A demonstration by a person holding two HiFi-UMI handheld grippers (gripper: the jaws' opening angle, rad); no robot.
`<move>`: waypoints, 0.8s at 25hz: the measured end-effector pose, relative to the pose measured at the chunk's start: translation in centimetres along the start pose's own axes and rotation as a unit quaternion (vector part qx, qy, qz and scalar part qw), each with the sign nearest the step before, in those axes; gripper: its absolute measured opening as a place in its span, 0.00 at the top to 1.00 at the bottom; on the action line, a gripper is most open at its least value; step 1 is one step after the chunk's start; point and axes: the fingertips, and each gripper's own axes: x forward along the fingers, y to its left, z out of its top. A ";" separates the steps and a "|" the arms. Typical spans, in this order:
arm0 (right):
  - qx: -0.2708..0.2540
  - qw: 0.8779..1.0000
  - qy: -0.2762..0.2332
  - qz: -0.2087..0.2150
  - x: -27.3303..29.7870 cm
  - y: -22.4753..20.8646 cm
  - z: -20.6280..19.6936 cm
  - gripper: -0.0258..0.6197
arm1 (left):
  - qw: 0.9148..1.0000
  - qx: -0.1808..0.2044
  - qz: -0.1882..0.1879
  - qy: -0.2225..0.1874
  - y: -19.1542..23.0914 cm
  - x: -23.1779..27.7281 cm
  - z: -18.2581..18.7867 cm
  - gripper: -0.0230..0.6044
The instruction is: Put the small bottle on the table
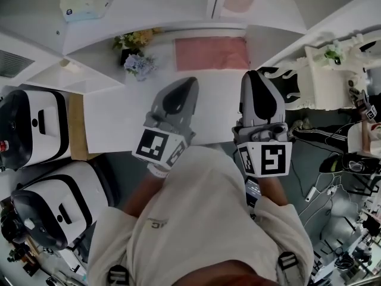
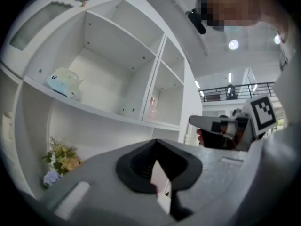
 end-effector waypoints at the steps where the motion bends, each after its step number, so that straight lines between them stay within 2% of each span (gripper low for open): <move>1: -0.002 1.000 0.002 0.005 -0.3 0.3 -0.5 0.93 | 1.000 0.002 0.002 -0.001 0.1 -0.2 -0.1 0.96; 7: 0.062 0.998 0.020 -0.003 -2.8 -0.2 -4.5 0.96 | 1.000 0.009 0.012 0.003 1.0 -2.1 -1.8 0.96; 13: 0.024 0.999 0.029 -0.017 -4.7 -0.7 -7.0 0.96 | 0.999 0.014 0.033 0.010 1.1 -3.6 -3.2 0.96; 20: 0.031 0.998 0.051 0.002 -4.4 -0.4 -7.8 0.96 | 0.998 0.021 0.051 0.010 0.9 -4.2 -3.2 0.96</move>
